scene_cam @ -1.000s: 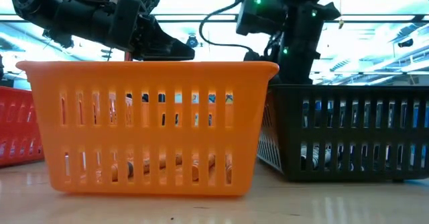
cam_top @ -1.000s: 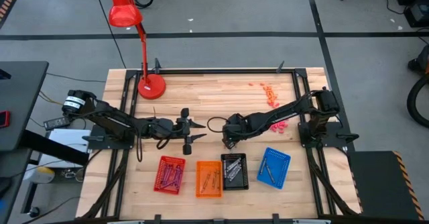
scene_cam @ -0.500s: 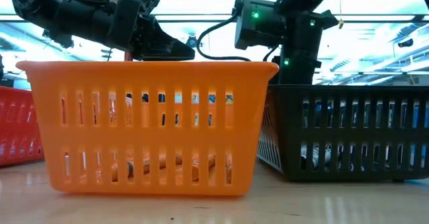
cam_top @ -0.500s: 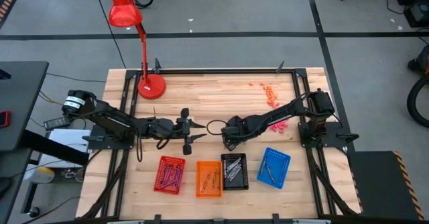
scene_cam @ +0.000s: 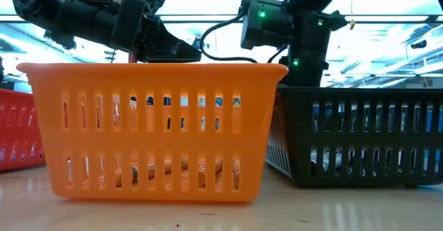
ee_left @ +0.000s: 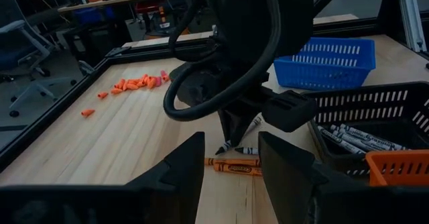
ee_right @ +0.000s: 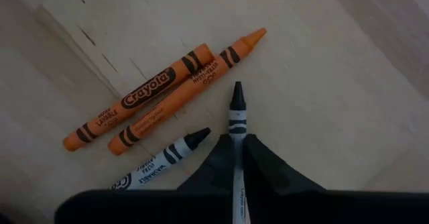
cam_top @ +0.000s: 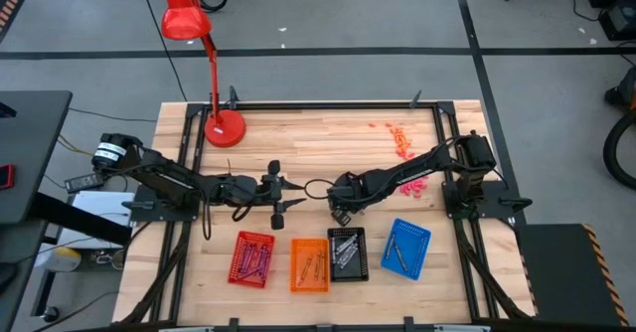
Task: Sort crayons
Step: Put the black crayon into the black bin
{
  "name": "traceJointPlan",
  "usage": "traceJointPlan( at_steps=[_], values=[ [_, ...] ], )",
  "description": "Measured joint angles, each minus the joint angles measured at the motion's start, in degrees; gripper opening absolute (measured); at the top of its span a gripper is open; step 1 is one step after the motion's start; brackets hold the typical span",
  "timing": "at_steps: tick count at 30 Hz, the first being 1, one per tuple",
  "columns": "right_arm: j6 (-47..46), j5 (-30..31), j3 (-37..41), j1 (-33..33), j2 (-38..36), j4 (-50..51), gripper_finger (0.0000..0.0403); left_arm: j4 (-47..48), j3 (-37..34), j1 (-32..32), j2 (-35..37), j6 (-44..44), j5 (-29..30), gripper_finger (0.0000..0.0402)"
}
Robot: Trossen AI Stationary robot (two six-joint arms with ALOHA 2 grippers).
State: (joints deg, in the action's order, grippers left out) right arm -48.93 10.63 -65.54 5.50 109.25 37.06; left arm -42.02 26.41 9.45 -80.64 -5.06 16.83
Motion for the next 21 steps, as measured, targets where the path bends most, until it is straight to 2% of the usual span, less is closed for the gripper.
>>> traceJointPlan(
  at_steps=[3, 9, 21],
  values=[
    [1.22, -0.01, -1.15, -0.07, 0.14, 1.2, 0.0014, -0.03, 0.0, 0.0, 0.0, 0.0, 0.01, 0.0153],
    [4.38, -0.28, -5.6, -0.17, 0.55, 5.5, 0.0035, -0.16, 0.0, 0.0, 0.0, 0.0, 0.01, 0.0153],
    [5.23, -0.4, -12.17, 1.36, 0.36, 13.75, 0.0033, -0.07, 0.0, -0.01, 0.0, -0.73, 0.01, 0.0153]
  ],
)
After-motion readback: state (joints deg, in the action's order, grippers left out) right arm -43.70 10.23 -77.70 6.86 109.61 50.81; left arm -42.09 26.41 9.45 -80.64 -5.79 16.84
